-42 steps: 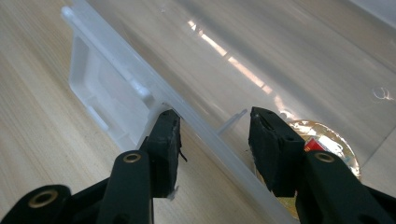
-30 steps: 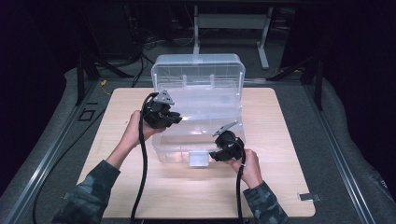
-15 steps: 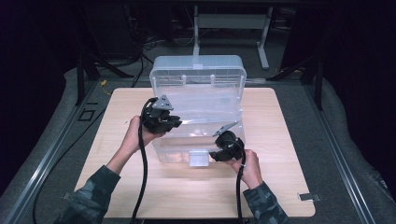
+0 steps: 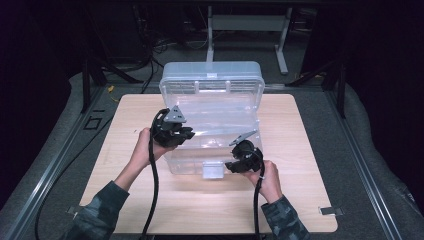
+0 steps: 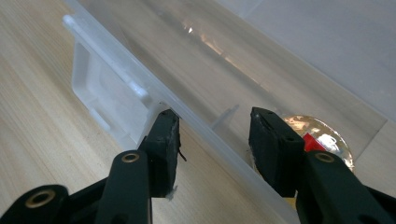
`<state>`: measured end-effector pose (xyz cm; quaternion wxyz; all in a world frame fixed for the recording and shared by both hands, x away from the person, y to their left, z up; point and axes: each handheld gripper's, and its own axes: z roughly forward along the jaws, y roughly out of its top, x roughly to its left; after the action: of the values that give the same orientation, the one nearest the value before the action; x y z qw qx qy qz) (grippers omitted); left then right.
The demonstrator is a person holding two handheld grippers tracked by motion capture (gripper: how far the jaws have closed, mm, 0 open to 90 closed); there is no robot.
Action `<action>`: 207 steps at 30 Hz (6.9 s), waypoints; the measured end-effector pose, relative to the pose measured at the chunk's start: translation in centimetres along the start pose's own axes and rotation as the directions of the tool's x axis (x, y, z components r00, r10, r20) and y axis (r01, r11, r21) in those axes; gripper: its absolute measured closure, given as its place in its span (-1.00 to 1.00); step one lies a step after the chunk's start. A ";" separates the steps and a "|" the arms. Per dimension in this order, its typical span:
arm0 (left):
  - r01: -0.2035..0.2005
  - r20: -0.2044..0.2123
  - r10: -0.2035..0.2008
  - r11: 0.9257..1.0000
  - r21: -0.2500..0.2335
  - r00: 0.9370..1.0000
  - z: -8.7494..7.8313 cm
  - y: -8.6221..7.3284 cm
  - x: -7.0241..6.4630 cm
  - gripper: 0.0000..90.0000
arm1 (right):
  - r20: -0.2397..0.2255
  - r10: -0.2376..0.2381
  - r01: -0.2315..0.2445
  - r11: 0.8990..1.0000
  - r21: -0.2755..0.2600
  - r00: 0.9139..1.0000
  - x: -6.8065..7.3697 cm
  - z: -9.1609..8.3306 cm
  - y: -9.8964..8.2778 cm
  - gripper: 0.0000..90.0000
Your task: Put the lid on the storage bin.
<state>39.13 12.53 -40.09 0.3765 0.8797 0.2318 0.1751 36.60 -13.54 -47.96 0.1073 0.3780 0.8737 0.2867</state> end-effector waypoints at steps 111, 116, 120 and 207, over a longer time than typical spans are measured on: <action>0.143 0.023 -0.142 0.990 -0.013 0.990 -5.3 -6.7 -1.6 -0.39 | 0.070 0.025 -0.004 0.957 -0.289 0.997 -3.0 -7.4 4.9 0.85; 0.172 0.011 -0.172 0.985 -0.010 0.985 -5.6 -7.8 -1.1 -0.46 | 0.070 0.035 -0.013 0.956 -0.293 0.997 -2.8 -7.4 4.4 0.86; 0.202 0.009 -0.202 0.979 0.009 0.979 -5.5 -9.1 -0.7 -0.51 | 0.077 0.045 -0.021 0.958 -0.285 0.996 -2.7 -7.3 3.6 0.87; 0.439 -0.141 -0.426 0.894 0.087 0.894 -2.8 -20.3 -0.2 -0.88 | 0.188 0.238 -0.216 0.968 -0.129 0.953 -3.4 -4.3 -11.5 -0.04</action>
<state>32.00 26.41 -53.34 0.3396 0.8145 0.4535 0.1247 30.32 -24.14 -51.27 0.1817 0.4969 0.7923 0.3039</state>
